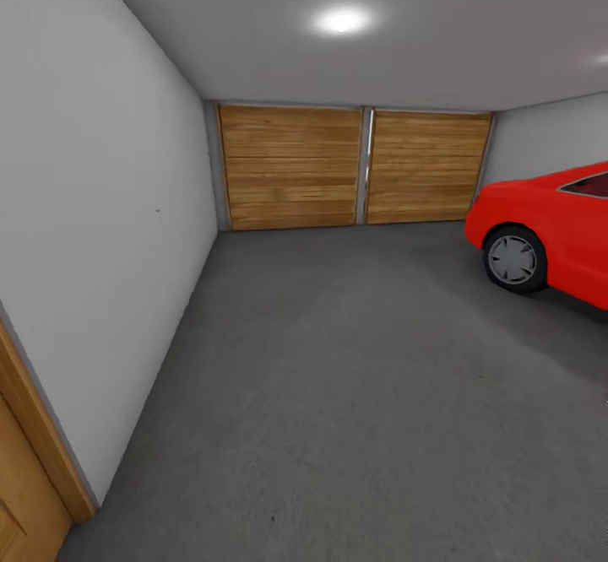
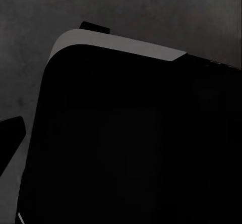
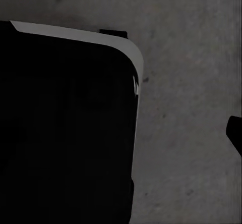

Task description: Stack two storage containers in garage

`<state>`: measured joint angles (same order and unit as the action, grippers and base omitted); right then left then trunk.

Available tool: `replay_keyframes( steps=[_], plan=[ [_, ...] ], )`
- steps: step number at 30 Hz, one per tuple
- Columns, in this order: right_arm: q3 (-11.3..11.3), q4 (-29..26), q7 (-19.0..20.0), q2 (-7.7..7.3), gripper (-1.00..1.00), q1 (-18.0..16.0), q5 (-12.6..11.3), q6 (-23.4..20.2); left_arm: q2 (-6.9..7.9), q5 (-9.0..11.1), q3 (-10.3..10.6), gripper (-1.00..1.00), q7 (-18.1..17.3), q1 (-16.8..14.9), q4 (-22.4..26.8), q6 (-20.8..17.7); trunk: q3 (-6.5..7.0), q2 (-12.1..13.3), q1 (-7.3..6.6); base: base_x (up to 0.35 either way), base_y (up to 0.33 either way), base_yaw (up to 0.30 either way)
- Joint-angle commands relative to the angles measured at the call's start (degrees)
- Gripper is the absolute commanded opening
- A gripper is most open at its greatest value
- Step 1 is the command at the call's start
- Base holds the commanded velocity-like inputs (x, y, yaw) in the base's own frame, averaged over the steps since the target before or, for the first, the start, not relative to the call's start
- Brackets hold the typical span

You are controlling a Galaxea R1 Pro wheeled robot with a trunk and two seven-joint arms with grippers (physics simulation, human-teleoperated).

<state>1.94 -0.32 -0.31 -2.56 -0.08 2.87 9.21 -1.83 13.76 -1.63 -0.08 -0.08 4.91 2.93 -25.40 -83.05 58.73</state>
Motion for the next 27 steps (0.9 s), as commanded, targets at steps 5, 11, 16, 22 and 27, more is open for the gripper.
replay_keyframes(
  steps=[5, 11, 16, 22, 27],
  plan=[
    [0.19, -0.03, -0.19, -0.04, 1.00, -0.01, 0.30, 0.03, -0.02, 0.22, -0.13, 1.00, -0.01, -0.01, 0.01, 0.15, -0.05, -0.03, 0.00, 0.000, -0.266, 0.185],
    [0.17, -0.03, -0.21, -0.08, 1.00, -0.01, 0.30, 0.02, -0.02, 0.30, -0.16, 1.00, -0.01, -0.01, 0.01, 0.19, -0.05, -0.03, 0.00, 0.000, -0.266, 0.265],
    [0.17, -0.03, -0.21, -0.08, 1.00, -0.01, 0.29, 0.09, -0.05, 0.31, -0.15, 1.00, 0.08, -0.01, 0.01, 0.20, -0.05, -0.03, 0.00, -0.029, -0.266, 0.272],
    [0.16, -0.03, -0.21, -0.04, 1.00, -0.01, 0.23, 0.13, -0.02, 0.31, -0.20, 1.00, 0.22, -0.01, 0.01, 0.23, -0.05, -0.03, 0.00, -0.096, -0.266, 0.273],
    [0.16, -0.03, -0.21, 0.00, 1.00, -0.01, 0.21, 0.10, -0.02, 0.49, -0.21, 1.00, 0.25, -0.01, 0.03, 0.23, -0.05, -0.03, 0.00, -0.177, -0.248, 0.273]
  ],
)
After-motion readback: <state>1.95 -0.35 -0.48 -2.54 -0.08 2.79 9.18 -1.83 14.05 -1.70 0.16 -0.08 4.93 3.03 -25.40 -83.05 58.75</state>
